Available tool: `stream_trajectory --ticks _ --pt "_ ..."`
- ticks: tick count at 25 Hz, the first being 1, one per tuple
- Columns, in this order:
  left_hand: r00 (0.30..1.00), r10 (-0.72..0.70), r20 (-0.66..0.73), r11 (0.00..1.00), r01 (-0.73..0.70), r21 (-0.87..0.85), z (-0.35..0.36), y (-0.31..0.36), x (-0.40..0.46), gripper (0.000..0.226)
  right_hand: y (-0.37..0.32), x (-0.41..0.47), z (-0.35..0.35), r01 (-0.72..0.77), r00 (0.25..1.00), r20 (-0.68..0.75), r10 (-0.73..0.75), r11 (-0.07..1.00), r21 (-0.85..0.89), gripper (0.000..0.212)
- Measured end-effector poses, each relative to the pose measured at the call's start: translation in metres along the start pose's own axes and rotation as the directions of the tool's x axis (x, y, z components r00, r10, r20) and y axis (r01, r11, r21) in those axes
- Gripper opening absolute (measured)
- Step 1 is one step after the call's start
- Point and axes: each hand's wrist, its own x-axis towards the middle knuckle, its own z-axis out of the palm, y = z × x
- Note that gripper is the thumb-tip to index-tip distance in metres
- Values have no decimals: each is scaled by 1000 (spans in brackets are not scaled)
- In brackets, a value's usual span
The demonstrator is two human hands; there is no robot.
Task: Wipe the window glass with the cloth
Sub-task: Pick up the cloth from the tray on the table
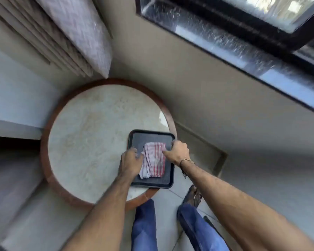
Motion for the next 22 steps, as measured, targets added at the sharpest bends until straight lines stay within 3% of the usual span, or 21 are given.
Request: stream_trajectory --ticks 4,7,10,13,15,18,22 --pt "996 -21 -92 997 28 75 54 -13 21 47 11 24 50 -90 991 -91 102 988 127 33" --pt "991 7 -135 998 3 68 69 -14 33 38 8 32 62 -76 994 -63 90 977 201 9" --pt "993 -87 -75 995 83 -59 61 -8 30 31 5 26 44 -98 995 39 91 939 331 30" --pt "997 -71 -27 971 63 -229 29 33 7 30 -5 0 -9 -70 994 107 20 875 480 27" --pt "999 31 -16 948 -35 -315 -4 80 -19 30 -20 -29 -65 -20 994 104 -47 824 566 22" --pt "969 243 -46 888 -241 -391 -66 169 -64 23 -54 -82 -162 158 984 -41 -173 741 652 17" --pt "810 565 -157 720 -577 -385 -166 306 -144 25 -103 -184 -304 455 890 -337 -307 613 645 27"
